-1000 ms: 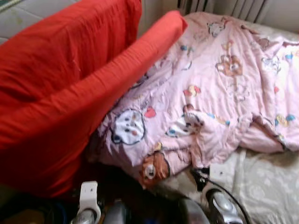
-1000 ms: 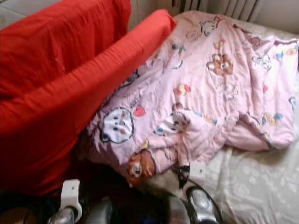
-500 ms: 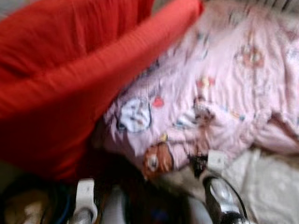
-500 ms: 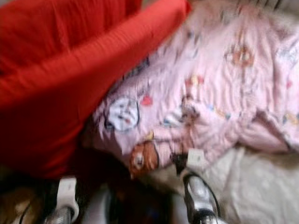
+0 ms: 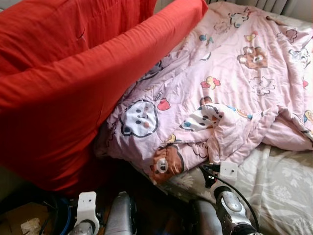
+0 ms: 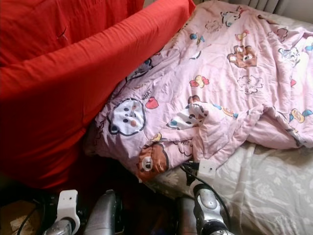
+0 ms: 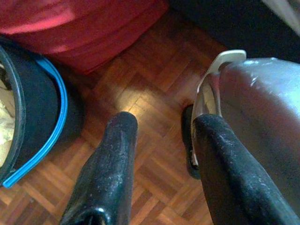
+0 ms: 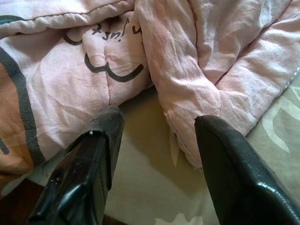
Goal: Clean up the room
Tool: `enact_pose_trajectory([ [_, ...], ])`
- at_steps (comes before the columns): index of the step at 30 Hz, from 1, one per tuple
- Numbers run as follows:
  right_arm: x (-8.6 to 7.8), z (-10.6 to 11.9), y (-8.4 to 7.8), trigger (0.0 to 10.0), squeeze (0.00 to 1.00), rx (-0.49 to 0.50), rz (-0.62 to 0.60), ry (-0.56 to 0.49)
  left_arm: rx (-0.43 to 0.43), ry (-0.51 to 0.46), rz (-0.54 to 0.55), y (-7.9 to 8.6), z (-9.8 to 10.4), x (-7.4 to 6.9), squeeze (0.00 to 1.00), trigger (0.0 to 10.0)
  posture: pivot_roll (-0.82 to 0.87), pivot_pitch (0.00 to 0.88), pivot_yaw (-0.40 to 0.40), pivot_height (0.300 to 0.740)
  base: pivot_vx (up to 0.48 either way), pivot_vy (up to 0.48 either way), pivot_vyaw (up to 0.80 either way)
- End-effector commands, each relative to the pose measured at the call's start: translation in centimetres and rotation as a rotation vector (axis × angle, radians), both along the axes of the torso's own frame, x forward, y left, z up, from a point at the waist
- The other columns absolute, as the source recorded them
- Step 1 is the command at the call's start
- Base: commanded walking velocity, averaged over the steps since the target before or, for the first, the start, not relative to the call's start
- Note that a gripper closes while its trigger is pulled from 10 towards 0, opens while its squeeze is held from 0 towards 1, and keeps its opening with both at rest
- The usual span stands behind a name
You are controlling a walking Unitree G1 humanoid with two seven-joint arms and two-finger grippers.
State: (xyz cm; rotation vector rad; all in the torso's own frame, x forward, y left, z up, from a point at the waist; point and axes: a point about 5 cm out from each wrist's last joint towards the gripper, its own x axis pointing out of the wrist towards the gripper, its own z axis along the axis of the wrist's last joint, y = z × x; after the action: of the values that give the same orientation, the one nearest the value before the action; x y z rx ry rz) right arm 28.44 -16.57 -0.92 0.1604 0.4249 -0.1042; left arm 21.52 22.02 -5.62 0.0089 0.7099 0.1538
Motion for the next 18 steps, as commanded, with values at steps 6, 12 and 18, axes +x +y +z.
enact_pose_trajectory([
  [6, 0.9, 1.0, -0.6, 10.0, 0.0, -0.024, -0.037, -0.044, 0.0, 0.064, -0.018, 0.0, -0.9, -1.4, 0.0, 10.0, 0.03, 0.267, 0.051, 0.615, 0.0, 0.0, 0.0],
  [12, 1.1, 1.4, -1.2, 10.0, 0.0, -0.048, -0.061, -0.057, 0.003, 0.058, -0.02, 0.4, -0.9, -1.7, 0.0, 10.0, 0.04, 0.285, 0.057, 0.615, 0.0, 0.0, 0.0],
  [18, 1.1, 1.4, -1.2, 10.0, 0.0, -0.048, -0.061, -0.057, 0.003, 0.058, -0.02, 0.4, -0.9, -1.7, 0.0, 10.0, 0.04, 0.285, 0.057, 0.615, 0.0, 0.0, 0.0],
])
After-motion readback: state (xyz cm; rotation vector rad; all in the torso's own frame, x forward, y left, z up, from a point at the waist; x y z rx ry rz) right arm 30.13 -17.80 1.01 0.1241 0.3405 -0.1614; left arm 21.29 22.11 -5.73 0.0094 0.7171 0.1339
